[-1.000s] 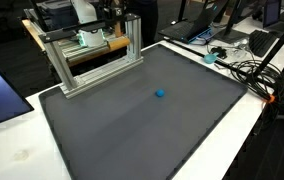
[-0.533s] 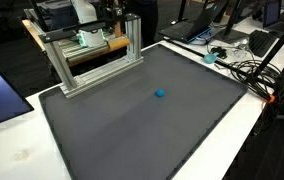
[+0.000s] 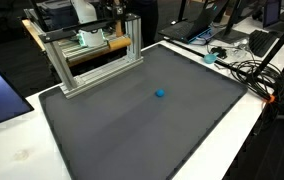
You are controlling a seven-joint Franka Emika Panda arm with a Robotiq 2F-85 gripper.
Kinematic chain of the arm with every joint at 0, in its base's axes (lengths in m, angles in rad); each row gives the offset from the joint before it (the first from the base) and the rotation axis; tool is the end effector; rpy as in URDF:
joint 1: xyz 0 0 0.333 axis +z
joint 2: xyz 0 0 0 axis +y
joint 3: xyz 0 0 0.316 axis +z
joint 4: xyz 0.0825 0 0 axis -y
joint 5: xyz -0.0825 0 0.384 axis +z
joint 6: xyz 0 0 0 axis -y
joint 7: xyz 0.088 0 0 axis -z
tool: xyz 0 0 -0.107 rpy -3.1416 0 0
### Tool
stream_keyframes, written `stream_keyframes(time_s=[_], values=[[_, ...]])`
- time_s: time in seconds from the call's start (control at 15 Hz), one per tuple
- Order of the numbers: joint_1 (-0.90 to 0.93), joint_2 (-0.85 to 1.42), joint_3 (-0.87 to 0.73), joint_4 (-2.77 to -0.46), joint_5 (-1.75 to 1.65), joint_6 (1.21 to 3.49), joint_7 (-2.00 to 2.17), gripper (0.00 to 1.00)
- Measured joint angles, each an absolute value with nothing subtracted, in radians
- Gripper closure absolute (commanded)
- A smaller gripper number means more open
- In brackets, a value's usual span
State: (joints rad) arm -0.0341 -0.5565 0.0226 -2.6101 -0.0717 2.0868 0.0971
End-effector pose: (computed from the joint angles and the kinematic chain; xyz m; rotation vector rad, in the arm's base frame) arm 0.3730 -0.0079 0.4358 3.0653 -0.1188 0.0551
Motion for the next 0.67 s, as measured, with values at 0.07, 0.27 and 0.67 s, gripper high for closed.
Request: stream_keyframes(time_s=[0.07, 0.27, 0.67], values=[[-0.036, -0.549, 0.022, -2.599, -0.072, 2.087, 0.097, 0.78], [-0.037, -0.509, 0.022, -2.552, -0.072, 2.087, 0.099, 0.78], [-0.030, -0.371, 0.033, -2.418, -0.068, 2.103, 0.125, 0.78]])
